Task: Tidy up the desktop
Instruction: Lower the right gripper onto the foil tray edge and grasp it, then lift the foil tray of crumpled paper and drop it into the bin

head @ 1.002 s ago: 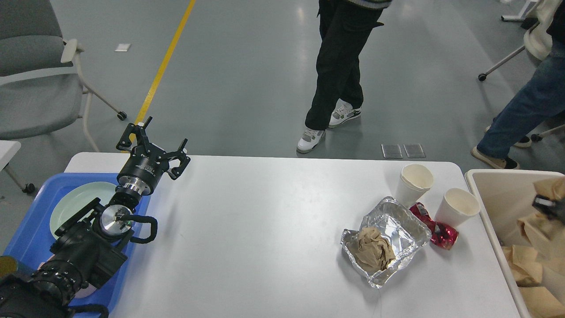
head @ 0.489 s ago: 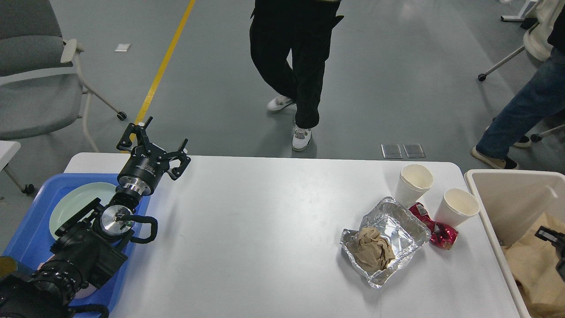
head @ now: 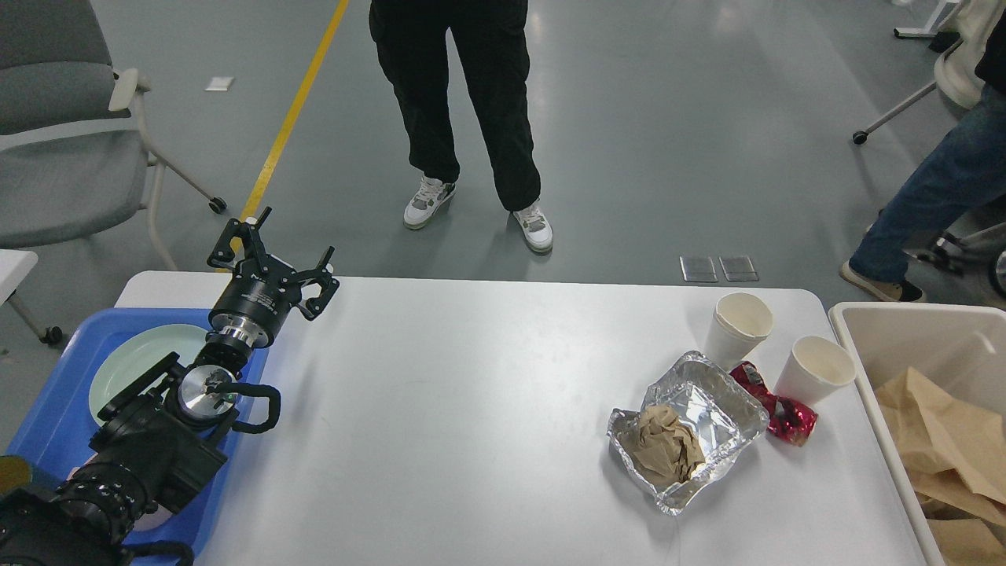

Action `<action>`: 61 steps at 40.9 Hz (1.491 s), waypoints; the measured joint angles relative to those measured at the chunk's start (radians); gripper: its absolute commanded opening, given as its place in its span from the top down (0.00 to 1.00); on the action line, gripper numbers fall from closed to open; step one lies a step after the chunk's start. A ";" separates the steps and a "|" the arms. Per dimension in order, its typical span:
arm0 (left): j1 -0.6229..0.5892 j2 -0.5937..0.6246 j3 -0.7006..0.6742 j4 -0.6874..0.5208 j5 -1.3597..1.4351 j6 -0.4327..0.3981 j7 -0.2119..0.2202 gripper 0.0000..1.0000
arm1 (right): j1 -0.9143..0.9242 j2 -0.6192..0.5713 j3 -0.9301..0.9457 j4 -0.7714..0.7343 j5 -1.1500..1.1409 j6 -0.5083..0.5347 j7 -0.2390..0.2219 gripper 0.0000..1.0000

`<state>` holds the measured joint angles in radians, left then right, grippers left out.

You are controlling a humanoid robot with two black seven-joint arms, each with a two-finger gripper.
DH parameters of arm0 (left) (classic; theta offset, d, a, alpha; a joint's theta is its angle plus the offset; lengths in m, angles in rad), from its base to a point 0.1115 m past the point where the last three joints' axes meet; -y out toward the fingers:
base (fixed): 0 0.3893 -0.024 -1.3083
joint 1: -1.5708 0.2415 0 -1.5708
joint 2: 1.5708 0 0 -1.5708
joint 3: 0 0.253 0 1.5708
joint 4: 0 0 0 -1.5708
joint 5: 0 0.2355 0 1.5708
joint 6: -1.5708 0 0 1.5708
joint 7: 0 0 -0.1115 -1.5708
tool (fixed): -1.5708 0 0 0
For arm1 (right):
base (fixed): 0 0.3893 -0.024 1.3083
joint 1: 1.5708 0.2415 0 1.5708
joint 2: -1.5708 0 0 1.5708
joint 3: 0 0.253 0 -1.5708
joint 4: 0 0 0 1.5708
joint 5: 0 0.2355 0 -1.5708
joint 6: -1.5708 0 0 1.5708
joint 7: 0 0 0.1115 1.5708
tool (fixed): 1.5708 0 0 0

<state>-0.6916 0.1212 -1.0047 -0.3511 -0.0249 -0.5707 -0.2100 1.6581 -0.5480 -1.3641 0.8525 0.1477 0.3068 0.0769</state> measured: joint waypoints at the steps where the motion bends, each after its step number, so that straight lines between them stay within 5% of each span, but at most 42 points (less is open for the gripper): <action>1: 0.000 0.000 0.000 0.000 0.000 0.000 0.000 0.03 | 0.055 0.000 0.001 0.041 -0.023 0.035 0.000 0.00; 9: 0.000 0.000 0.000 0.000 0.000 0.000 0.000 0.03 | 0.411 0.031 0.030 0.420 -0.093 0.231 0.001 0.00; 16: 0.000 0.000 0.000 0.000 0.000 0.000 0.000 0.03 | 0.494 0.106 0.090 0.714 -0.092 0.213 -0.001 0.00; 28: 0.000 0.000 0.000 0.000 0.000 0.000 0.001 0.03 | 0.141 0.155 0.111 0.707 0.027 -0.135 -0.008 0.00; 44: 0.001 0.000 0.000 0.000 0.000 0.000 0.000 0.03 | -0.297 0.190 0.349 0.502 0.155 -0.402 -0.002 0.01; 48: 0.000 0.000 0.000 0.000 0.000 0.000 0.000 0.03 | -0.356 0.223 0.354 0.435 0.159 -0.441 -0.001 0.19; 53: 0.001 0.000 0.000 0.000 0.000 0.000 0.000 0.03 | -0.385 0.237 0.358 0.400 0.159 -0.459 0.001 0.80; 54: 0.001 0.000 0.000 0.000 0.000 0.000 0.000 0.03 | -0.389 0.239 0.363 0.397 0.159 -0.460 0.001 0.83; 55: 0.001 0.000 0.000 0.000 0.000 0.000 0.000 0.03 | -0.390 0.240 0.366 0.396 0.159 -0.461 0.001 1.00; 61: 0.001 0.000 0.000 0.000 0.000 0.000 0.001 0.03 | -0.392 0.241 0.392 0.397 0.159 -0.464 0.002 1.00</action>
<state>-0.6910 0.1211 -1.0047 -0.3512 -0.0250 -0.5708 -0.2094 1.2665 -0.3069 -0.9720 1.2491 0.3068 -0.1575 0.0794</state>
